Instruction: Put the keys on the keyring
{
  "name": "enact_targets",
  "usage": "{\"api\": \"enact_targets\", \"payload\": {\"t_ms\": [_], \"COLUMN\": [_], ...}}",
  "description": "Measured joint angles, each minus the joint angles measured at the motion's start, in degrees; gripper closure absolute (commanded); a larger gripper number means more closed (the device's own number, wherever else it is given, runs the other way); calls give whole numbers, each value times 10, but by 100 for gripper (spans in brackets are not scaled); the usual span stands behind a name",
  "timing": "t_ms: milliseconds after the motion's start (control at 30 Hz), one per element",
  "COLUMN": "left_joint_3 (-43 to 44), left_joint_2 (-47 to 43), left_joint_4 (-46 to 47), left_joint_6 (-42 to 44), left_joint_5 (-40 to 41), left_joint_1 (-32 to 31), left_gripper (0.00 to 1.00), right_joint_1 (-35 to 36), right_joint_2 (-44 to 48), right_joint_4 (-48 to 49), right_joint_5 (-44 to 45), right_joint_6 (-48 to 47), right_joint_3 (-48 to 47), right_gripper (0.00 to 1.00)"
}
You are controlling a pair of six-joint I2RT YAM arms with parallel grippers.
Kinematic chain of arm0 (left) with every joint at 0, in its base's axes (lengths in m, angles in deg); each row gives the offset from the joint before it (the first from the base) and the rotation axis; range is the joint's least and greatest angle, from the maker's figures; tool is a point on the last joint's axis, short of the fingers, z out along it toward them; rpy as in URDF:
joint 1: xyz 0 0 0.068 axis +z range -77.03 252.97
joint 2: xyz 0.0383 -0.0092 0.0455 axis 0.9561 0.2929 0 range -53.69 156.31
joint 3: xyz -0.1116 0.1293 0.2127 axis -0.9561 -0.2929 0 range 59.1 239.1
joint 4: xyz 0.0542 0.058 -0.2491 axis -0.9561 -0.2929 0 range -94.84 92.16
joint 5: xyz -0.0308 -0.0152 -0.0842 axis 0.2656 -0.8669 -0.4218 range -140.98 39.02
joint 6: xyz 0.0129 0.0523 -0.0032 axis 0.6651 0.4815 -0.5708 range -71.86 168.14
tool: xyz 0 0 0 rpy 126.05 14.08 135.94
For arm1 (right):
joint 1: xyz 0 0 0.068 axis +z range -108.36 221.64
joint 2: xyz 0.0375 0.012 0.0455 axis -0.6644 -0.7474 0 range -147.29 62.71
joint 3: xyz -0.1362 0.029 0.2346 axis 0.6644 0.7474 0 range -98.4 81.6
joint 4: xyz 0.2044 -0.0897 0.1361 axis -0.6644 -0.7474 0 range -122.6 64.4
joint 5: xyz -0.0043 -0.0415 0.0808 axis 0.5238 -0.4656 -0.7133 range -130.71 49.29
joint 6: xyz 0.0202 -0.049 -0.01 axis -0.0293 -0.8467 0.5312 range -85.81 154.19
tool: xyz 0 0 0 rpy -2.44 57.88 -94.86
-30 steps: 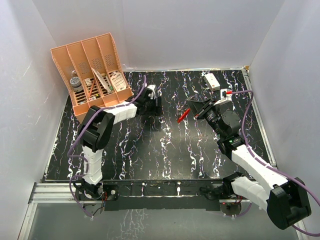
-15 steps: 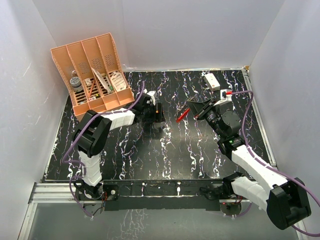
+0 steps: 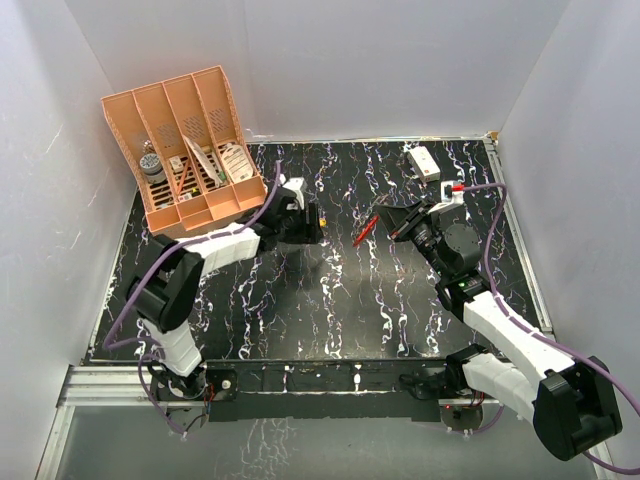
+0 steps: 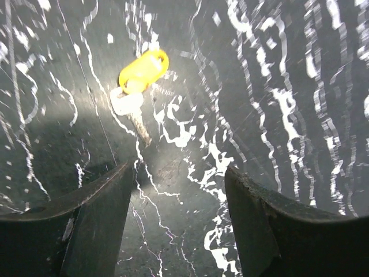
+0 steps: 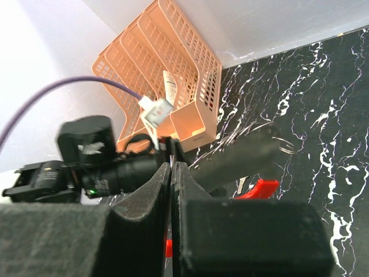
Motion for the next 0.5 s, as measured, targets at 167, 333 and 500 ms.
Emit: {"api": "enact_targets", "payload": {"t_ms": [167, 333, 500], "left_joint_3": [-3, -4, -4], "left_joint_2": [-59, -46, 7], "left_joint_4": [27, 81, 122], "left_joint_6": [10, 37, 81], "left_joint_5": [9, -31, -76], "left_joint_1": [20, 47, 55], "left_gripper": [40, 53, 54], "right_joint_1": [-3, -3, -4], "right_joint_2": [0, 2, 4], "right_joint_4": [0, 0, -1], "right_joint_5": [-2, -3, -4], "right_joint_6": [-4, -6, -6], "right_joint_3": [0, 0, 3], "right_gripper": [100, 100, 100]}}
